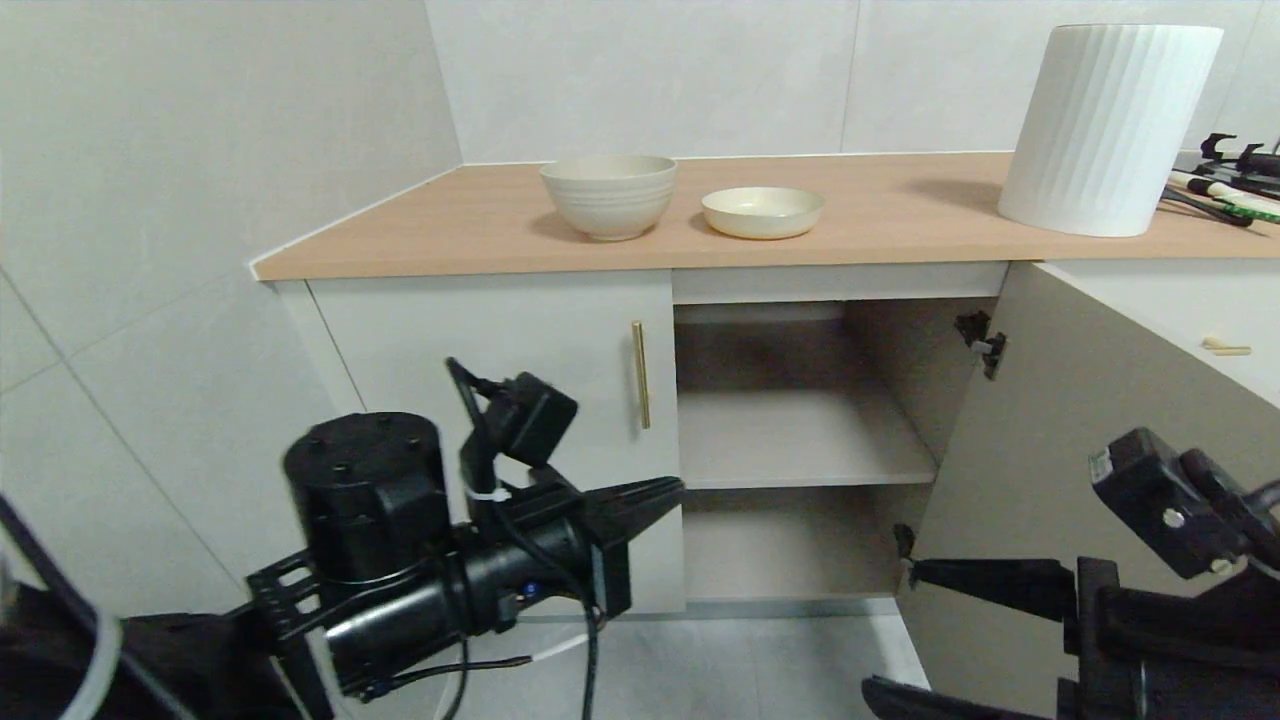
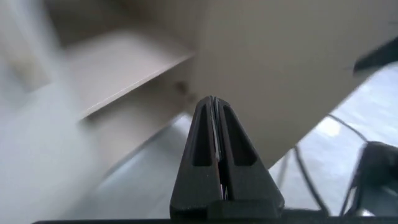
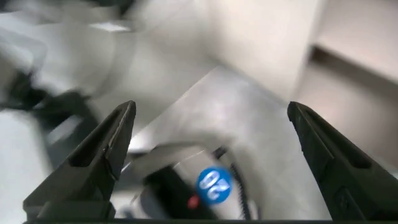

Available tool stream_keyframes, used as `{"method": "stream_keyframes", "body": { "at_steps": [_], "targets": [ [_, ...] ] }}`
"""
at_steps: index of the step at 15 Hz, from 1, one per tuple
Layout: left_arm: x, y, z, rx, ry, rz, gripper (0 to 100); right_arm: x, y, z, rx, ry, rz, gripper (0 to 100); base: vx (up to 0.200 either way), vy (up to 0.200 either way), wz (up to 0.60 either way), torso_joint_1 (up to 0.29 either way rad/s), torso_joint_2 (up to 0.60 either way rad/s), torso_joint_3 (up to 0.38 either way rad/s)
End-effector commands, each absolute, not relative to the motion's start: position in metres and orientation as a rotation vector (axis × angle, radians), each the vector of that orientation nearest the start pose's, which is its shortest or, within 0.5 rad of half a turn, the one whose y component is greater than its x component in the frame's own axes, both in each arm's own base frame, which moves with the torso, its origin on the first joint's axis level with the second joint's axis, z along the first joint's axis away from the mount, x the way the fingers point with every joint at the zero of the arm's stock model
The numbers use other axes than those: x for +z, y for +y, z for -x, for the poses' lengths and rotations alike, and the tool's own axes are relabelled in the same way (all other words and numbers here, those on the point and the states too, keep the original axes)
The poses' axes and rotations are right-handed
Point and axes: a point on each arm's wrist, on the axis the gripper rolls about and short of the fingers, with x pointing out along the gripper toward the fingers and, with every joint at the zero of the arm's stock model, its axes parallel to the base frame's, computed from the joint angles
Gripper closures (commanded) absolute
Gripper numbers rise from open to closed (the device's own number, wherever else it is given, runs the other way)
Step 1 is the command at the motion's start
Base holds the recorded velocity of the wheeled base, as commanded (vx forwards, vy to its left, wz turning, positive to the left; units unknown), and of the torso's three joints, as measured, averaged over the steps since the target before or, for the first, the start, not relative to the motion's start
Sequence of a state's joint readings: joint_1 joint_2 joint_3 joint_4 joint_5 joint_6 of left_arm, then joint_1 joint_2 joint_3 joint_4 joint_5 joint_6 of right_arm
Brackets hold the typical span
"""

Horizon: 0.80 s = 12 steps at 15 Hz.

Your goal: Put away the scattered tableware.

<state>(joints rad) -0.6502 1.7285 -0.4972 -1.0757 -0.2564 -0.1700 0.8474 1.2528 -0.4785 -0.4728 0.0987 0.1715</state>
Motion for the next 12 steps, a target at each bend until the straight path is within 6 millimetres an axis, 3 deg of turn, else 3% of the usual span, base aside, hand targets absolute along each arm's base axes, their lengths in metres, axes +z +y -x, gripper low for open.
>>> {"method": "stream_keyframes", "body": {
  "at_steps": [1, 3, 7, 8, 12],
  "targets": [
    [0.175, -0.108, -0.188, -0.738, 0.181, 0.140, 100, 0.189, 0.157, -0.140, 0.831, 0.366, -0.033, 0, 0.000, 0.000, 0.00, 0.000, 0.00, 0.000],
    [0.190, -0.087, -0.171, -0.684, 0.206, 0.142, 100, 0.195, 0.164, -0.160, 0.777, 0.362, -0.058, 0, 0.000, 0.000, 0.00, 0.000, 0.00, 0.000],
    [0.203, -0.071, -0.153, -0.640, 0.250, 0.144, 100, 0.205, 0.178, -0.199, 0.710, 0.347, -0.082, 0, 0.000, 0.000, 0.00, 0.000, 0.00, 0.000],
    [0.204, -0.069, -0.156, -0.622, 0.247, 0.146, 0, 0.202, 0.180, -0.204, 0.700, 0.364, -0.083, 0, 0.000, 0.000, 0.00, 0.000, 0.00, 0.000],
    [0.206, -0.057, -0.165, -0.544, 0.239, 0.159, 0, 0.201, 0.176, -0.210, 0.658, 0.386, -0.122, 0, 0.000, 0.000, 0.00, 0.000, 0.00, 0.000]
  ]
}}
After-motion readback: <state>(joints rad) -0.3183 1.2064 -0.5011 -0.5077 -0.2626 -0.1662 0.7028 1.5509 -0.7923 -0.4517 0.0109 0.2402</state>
